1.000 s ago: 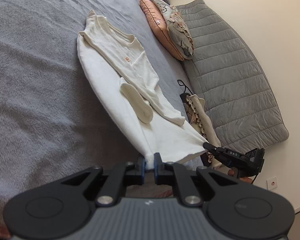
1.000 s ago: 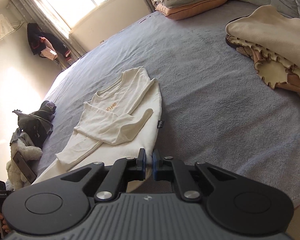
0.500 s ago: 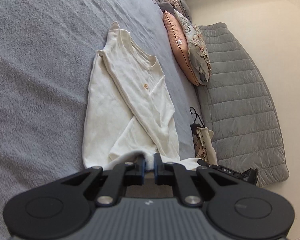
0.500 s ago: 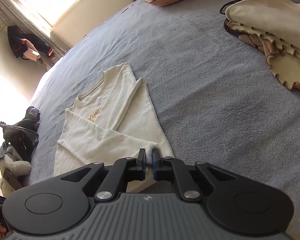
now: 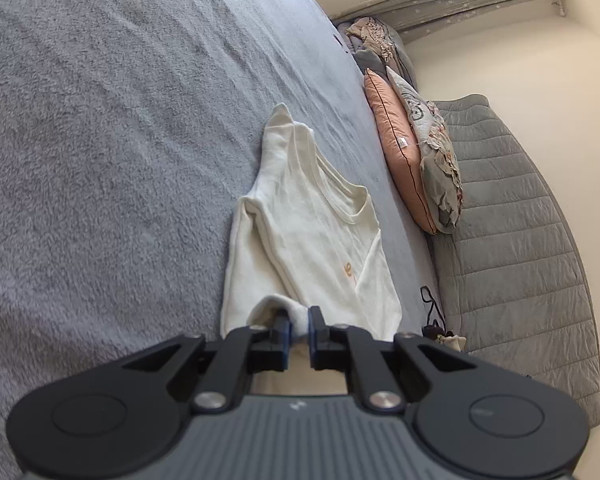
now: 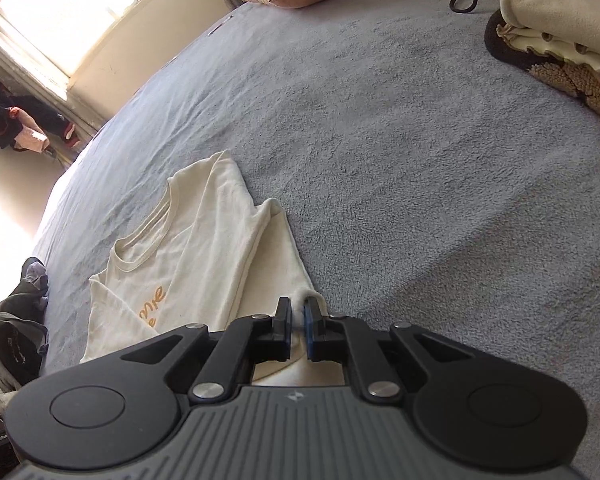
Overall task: Fold clothes
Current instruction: 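Lift the hem with both grippers and fold it toward the collar, then open both grippers and release the folded hem near the collar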
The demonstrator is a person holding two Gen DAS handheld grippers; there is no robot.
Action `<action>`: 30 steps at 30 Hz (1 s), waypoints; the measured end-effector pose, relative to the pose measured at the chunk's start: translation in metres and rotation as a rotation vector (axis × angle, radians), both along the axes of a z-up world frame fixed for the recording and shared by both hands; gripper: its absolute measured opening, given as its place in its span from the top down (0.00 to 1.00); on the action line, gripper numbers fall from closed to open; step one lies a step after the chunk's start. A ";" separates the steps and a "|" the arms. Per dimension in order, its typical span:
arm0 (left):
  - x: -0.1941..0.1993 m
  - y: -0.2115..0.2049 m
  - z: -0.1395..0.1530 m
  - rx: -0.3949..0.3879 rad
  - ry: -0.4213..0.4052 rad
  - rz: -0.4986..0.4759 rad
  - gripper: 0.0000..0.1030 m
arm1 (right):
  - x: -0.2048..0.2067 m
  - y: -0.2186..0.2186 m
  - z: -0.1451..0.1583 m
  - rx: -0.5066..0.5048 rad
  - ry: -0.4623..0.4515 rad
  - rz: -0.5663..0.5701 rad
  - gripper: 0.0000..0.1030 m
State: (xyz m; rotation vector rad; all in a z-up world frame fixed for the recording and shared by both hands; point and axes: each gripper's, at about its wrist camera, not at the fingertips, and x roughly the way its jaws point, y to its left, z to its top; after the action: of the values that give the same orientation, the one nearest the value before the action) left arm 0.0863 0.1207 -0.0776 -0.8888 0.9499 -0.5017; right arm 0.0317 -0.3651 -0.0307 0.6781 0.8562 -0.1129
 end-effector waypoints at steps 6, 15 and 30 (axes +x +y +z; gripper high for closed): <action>0.015 -0.003 -0.003 0.020 -0.008 -0.010 0.91 | 0.023 0.009 -0.008 -0.018 0.022 -0.013 0.92; 0.024 -0.001 -0.003 0.009 0.001 -0.013 0.79 | 0.030 0.002 -0.009 0.034 0.015 -0.030 0.87; 0.010 0.018 0.024 0.126 -0.114 0.015 0.44 | 0.004 -0.021 0.005 0.043 -0.074 -0.097 0.57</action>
State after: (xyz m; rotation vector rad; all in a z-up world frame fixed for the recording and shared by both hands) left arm 0.0964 0.1386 -0.0541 -0.7460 0.8600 -0.4696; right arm 0.0352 -0.3859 -0.0253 0.7597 0.7569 -0.1561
